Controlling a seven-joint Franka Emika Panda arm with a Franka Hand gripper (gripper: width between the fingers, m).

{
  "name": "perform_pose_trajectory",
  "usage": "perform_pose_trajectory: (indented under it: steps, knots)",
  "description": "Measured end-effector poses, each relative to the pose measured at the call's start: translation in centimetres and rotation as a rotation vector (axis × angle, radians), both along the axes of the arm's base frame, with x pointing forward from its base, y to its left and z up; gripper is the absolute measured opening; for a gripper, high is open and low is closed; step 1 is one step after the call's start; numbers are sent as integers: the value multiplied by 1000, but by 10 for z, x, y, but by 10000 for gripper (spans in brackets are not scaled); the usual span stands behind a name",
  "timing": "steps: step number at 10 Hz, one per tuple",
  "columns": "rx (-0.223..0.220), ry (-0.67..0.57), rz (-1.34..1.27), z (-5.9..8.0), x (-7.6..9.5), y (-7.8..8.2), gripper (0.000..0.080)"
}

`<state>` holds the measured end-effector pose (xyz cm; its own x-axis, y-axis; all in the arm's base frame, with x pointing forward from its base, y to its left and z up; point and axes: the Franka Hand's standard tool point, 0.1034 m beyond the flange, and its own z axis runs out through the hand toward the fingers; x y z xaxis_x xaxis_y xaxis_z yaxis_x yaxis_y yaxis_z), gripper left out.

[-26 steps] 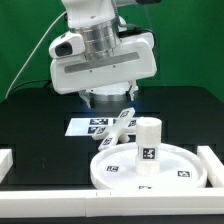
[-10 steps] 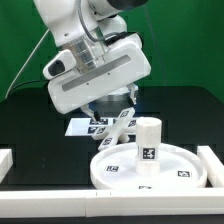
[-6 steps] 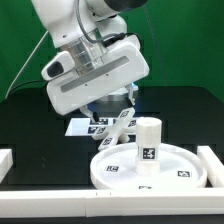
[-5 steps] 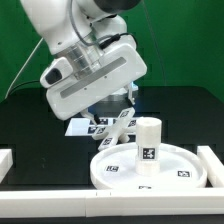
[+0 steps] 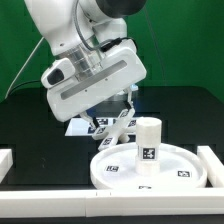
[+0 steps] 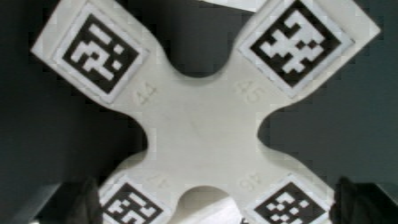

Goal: Assemble round table

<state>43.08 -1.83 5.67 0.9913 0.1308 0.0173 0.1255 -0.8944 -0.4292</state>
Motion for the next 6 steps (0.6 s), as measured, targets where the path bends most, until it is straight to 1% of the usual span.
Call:
perform_pose_trajectory:
  steps: [1,2,3,4,5,6]
  knots:
    - [13,13,-1,-2,-2,1,649]
    - [42,43,-7,-6,-5,1,649]
    - [57,69,-15,-11,-4,1,649]
    - [72,116,-11,-12,-2,4,649]
    - [63,126,-4,-12,1,4,649]
    - [62,126,-8,-12,0,2,649]
